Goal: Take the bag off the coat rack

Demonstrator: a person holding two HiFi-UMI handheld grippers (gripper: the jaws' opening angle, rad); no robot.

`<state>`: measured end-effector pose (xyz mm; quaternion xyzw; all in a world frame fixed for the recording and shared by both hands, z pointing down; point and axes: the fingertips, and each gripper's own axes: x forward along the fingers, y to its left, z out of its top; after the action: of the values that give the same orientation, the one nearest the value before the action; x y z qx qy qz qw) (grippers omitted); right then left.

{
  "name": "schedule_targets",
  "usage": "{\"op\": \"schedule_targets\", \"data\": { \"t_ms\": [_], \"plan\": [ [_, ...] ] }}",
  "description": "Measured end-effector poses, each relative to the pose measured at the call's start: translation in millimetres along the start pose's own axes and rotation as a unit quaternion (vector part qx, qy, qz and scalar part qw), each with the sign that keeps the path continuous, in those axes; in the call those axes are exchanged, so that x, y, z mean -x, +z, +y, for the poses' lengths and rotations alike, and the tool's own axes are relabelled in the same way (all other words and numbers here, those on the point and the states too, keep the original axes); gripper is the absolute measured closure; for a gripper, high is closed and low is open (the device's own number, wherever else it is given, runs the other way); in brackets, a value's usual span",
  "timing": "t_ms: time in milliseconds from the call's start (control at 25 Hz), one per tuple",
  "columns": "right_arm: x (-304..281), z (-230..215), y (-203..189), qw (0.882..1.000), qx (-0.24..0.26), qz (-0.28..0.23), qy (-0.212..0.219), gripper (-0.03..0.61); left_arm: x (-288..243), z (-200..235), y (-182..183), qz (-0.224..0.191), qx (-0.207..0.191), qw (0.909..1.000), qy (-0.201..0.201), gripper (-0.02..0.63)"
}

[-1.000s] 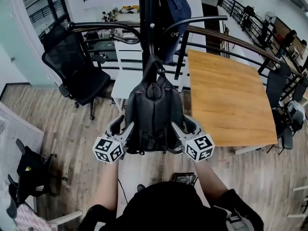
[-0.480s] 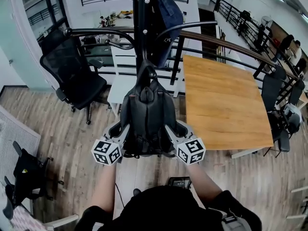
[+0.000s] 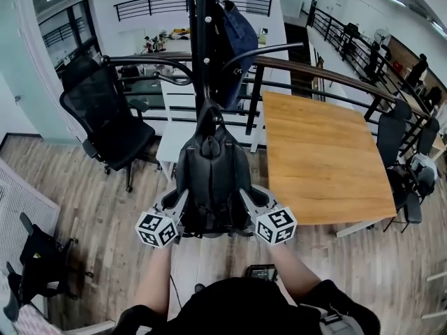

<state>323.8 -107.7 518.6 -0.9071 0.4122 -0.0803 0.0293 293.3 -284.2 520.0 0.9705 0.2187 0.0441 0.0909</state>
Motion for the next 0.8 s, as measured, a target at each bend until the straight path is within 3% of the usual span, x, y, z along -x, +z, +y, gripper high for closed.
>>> {"op": "schedule_targets", "data": {
  "t_ms": [360, 800],
  "plan": [
    [15.9, 15.4, 16.0, 0.999, 0.008, -0.034, -0.009, 0.528, 14.6, -15.4, 17.2, -0.017, -0.072, 0.9963, 0.042, 0.565],
    [42.9, 30.6, 63.9, 0.995, -0.005, -0.094, -0.019, 0.531, 30.4, -41.9, 60.3, -0.035, -0.073, 0.9965, 0.024, 0.571]
  ]
}}
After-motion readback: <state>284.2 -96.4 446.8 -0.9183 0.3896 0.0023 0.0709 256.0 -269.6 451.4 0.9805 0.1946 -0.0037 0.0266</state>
